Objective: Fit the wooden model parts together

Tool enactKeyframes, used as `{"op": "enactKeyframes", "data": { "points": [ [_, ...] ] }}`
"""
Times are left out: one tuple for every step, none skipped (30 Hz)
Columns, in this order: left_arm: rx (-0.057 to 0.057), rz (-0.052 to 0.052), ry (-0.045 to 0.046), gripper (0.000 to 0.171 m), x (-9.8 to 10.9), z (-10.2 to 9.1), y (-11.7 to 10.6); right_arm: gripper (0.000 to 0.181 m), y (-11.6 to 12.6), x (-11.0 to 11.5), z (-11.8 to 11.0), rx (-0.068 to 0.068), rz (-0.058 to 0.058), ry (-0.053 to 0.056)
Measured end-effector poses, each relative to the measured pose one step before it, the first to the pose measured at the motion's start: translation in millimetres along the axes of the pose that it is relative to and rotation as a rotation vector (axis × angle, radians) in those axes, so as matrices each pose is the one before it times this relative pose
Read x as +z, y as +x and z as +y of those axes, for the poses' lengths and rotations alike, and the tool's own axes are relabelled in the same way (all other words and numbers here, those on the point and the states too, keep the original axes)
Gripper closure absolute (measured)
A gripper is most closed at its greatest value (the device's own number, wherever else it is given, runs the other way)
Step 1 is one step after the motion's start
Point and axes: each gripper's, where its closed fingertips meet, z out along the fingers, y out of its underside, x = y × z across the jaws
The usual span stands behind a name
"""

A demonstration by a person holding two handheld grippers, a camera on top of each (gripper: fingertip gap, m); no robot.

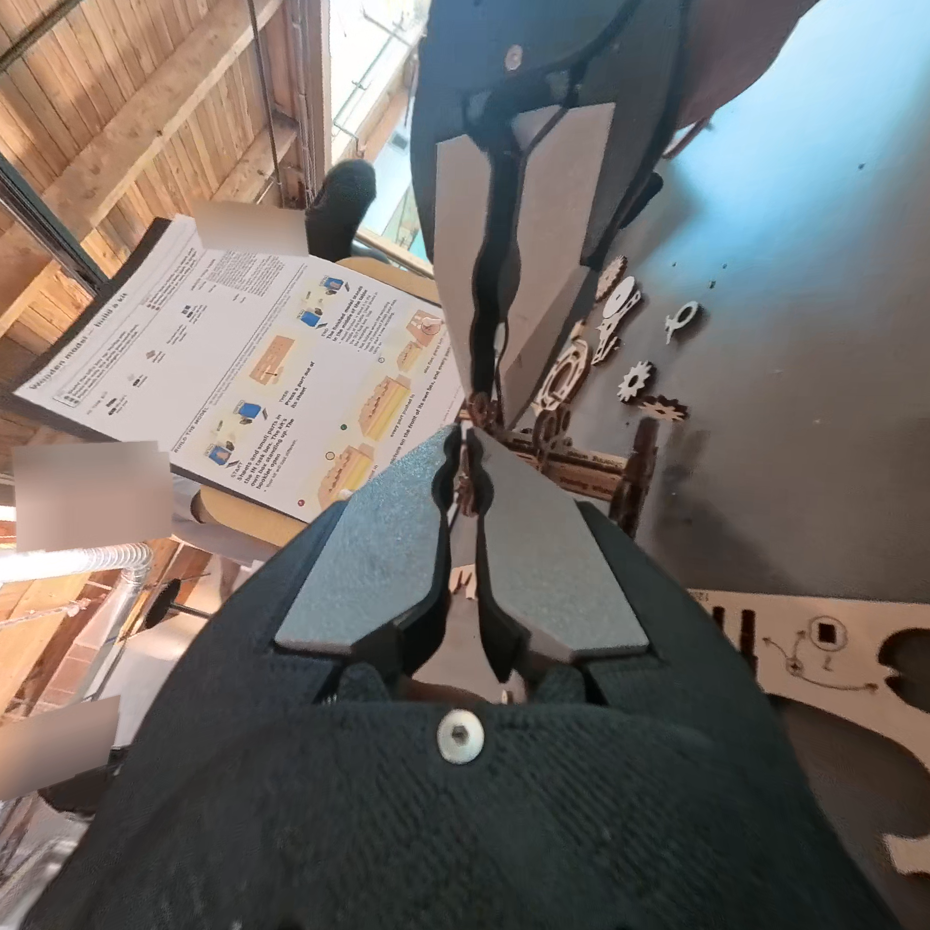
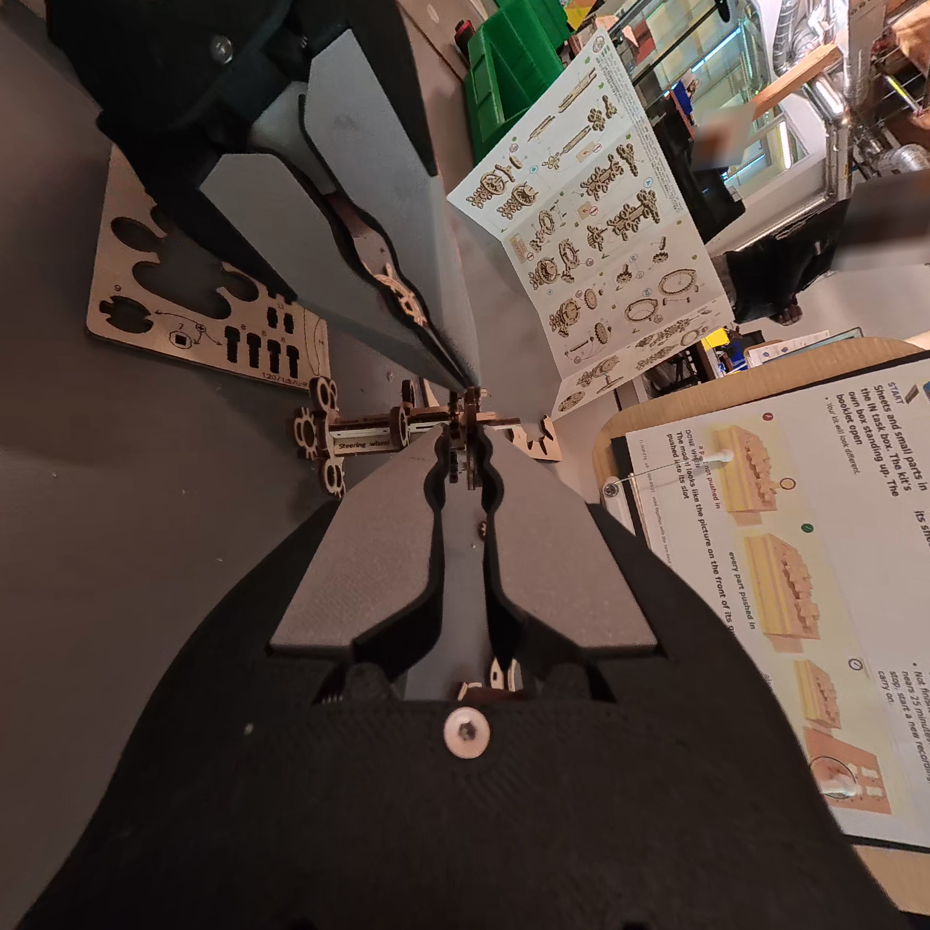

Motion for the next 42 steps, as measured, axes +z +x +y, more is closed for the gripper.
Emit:
{"op": "enactKeyframes", "data": {
  "points": [
    [-0.0108,0.0082,0.00001,0.171,-0.02,0.37,0.70,0.177,0.08,0.37,0.15,-0.0062,0.0042,-0.0032],
    [-0.0026,0.0071,-0.00075,0.170,0.23,0.35,1.17,0.176,-0.21,0.32,0.19,-0.0066,0.0027,-0.0031],
    [-0.0013,0.0090,-0.00094,0.170,0.12,0.34,1.92,0.176,-0.45,0.48,0.42,-0.0048,0.0006,-0.0044],
    [0.0008,0.0041,0.00013,0.169,0.11,0.09,1.15,0.176,-0.22,0.35,0.64,-0.0040,0.0017,-0.0042],
    [-0.0023,-0.0003,-0.00254,0.168,0.21,0.51,0.15,0.177,0.00,0.06,0.21,-0.0035,0.0023,-0.0011],
    [-0.0047,0.0013,-0.00309,0.167,0.27,0.63,0.18,0.177,0.11,-0.21,0.06,-0.0010,0.0008,-0.0003],
    [-0.0062,0.0026,-0.00113,0.167,0.09,0.41,0.21,0.176,0.08,-0.13,0.29,0.0001,0.0006,-0.0004],
    [-0.0038,0.0010,-0.00057,0.166,-0.06,0.24,-0.14,0.176,0.10,-0.12,0.13,-0.0021,0.0013,0.0000],
    [-0.0013,0.0004,-0.00124,0.164,-0.09,0.16,-0.07,0.176,0.08,-0.13,0.22,-0.0036,0.0017,0.0002],
    [0.0001,0.0060,-0.00165,0.158,-0.22,0.13,0.66,0.176,-0.02,-0.14,-0.06,-0.0032,0.0010,0.0018],
    [-0.0061,0.0097,-0.00220,0.154,0.04,0.12,1.43,0.176,-0.07,-0.16,-0.28,-0.0021,0.0000,0.0025],
    [-0.0053,0.0124,-0.00012,0.153,0.07,0.00,1.88,0.176,-0.07,-0.07,-0.03,-0.0024,0.0003,0.0005],
    [-0.0051,0.0084,-0.00289,0.153,0.37,0.74,1.44,0.177,-0.39,-0.10,-0.16,-0.0036,-0.0002,0.0012],
    [0.0011,0.0067,-0.00628,0.153,0.37,1.16,1.24,0.176,-0.68,-0.09,-0.71,-0.0038,-0.0020,0.0042],
    [0.0047,0.0003,-0.00228,0.154,0.28,0.24,0.31,0.177,-0.94,-0.02,-1.13,-0.0038,-0.0027,0.0060],
    [0.0038,0.0026,0.00455,0.156,-0.12,-0.93,0.86,0.177,-0.96,0.00,-1.10,-0.0034,-0.0035,0.0053],
    [0.0022,0.0041,0.00297,0.159,-0.04,-0.80,1.00,0.176,-1.40,-0.04,-1.25,-0.0024,-0.0055,0.0057],
    [0.0040,0.0028,-0.00002,0.159,0.07,-0.41,0.81,0.176,-1.10,0.02,-1.30,-0.0010,-0.0052,0.0070],
    [0.0079,0.0019,-0.00043,0.160,-0.15,-0.32,0.50,0.176,-0.55,-0.13,-0.73,-0.0008,-0.0021,0.0041],
    [0.0053,-0.0007,-0.00016,0.160,-0.17,-0.11,-0.04,0.176,-0.10,-0.11,-0.10,-0.0008,-0.0009,0.0013],
    [-0.0001,0.0008,0.00135,0.160,-0.23,-0.17,-0.22,0.176,-0.13,-0.10,-0.21,0.0006,-0.0014,0.0023],
    [0.0001,0.0051,0.00109,0.160,-0.35,-0.32,0.25,0.176,-0.43,-0.25,-0.29,-0.0006,-0.0014,0.0025],
    [0.0039,0.0054,0.00087,0.160,-0.56,-0.47,0.14,0.176,-0.42,-0.32,-0.55,-0.0026,-0.0014,0.0038],
    [0.0070,0.0035,0.00034,0.160,-0.55,-0.48,0.14,0.176,-0.33,-0.29,-0.41,-0.0031,-0.0012,0.0044],
    [0.0081,0.0006,0.00036,0.161,-0.41,-0.38,0.05,0.176,-0.30,-0.32,-0.41,-0.0028,-0.0005,0.0037],
    [0.0098,-0.0024,0.00133,0.161,-0.31,-0.43,-0.09,0.176,-0.15,-0.21,-0.39,-0.0039,0.0011,0.0028],
    [0.0075,-0.0023,0.00184,0.161,-0.11,-0.27,-0.15,0.176,0.06,-0.38,-0.35,-0.0050,0.0017,0.0021],
    [0.0049,-0.0013,0.00119,0.161,-0.17,-0.27,0.00,0.176,-0.01,-0.22,-0.17,-0.0043,0.0012,0.0017],
    [0.0034,-0.0020,0.00140,0.161,0.02,-0.16,-0.20,0.176,0.08,-0.18,-0.18,-0.0034,0.0015,0.0014],
    [0.0060,-0.0060,-0.00074,0.161,0.00,0.09,-0.59,0.176,0.30,-0.22,0.15,-0.0032,0.0022,0.0002],
    [0.0107,-0.0130,-0.00420,0.164,0.06,0.84,-1.39,0.176,0.16,-0.31,0.22,-0.0024,0.0010,-0.0007],
    [0.0117,-0.0051,0.00022,0.164,0.07,0.37,-0.19,0.176,-0.14,-0.22,0.33,-0.0001,-0.0014,0.0004],
    [0.0020,-0.0029,0.00084,0.164,0.19,0.08,0.12,0.176,0.06,-0.32,0.18,0.0012,-0.0010,0.0003],
    [-0.0006,0.0001,-0.00093,0.164,0.04,0.00,0.00,0.176,0.08,-0.13,0.02,0.0011,0.0001,-0.0010],
    [-0.0027,0.0016,-0.00151,0.164,0.07,0.28,0.05,0.176,0.01,0.21,-0.01,0.0003,0.0009,-0.0007],
    [-0.0019,0.0019,0.00092,0.164,-0.08,0.06,-0.12,0.176,-0.01,0.07,0.07,-0.0031,0.0016,-0.0001],
    [-0.0023,0.0021,0.00254,0.164,-0.25,-0.23,0.08,0.176,-0.07,-0.08,-0.08,-0.0041,0.0003,0.0011],
    [0.0017,0.0019,0.00217,0.164,-0.24,-0.46,0.12,0.176,-0.32,-0.29,-0.21,-0.0017,-0.0016,0.0024],
    [0.0008,0.0012,0.00189,0.164,-0.06,-0.37,0.17,0.176,-0.31,-0.42,-0.08,0.0003,-0.0026,0.0025],
    [-0.0001,0.0012,0.00159,0.164,0.01,-0.31,0.00,0.176,-0.12,-0.41,-0.02,0.0004,-0.0021,0.0016],
    [0.0002,0.0011,0.00013,0.164,-0.10,0.02,0.01,0.176,-0.03,-0.38,-0.01,-0.0008,-0.0011,0.0014],
    [0.0020,0.0005,0.00000,0.164,0.00,0.17,0.07,0.176,-0.02,-0.34,0.19,-0.0011,-0.0004,0.0013]
  ]
}}
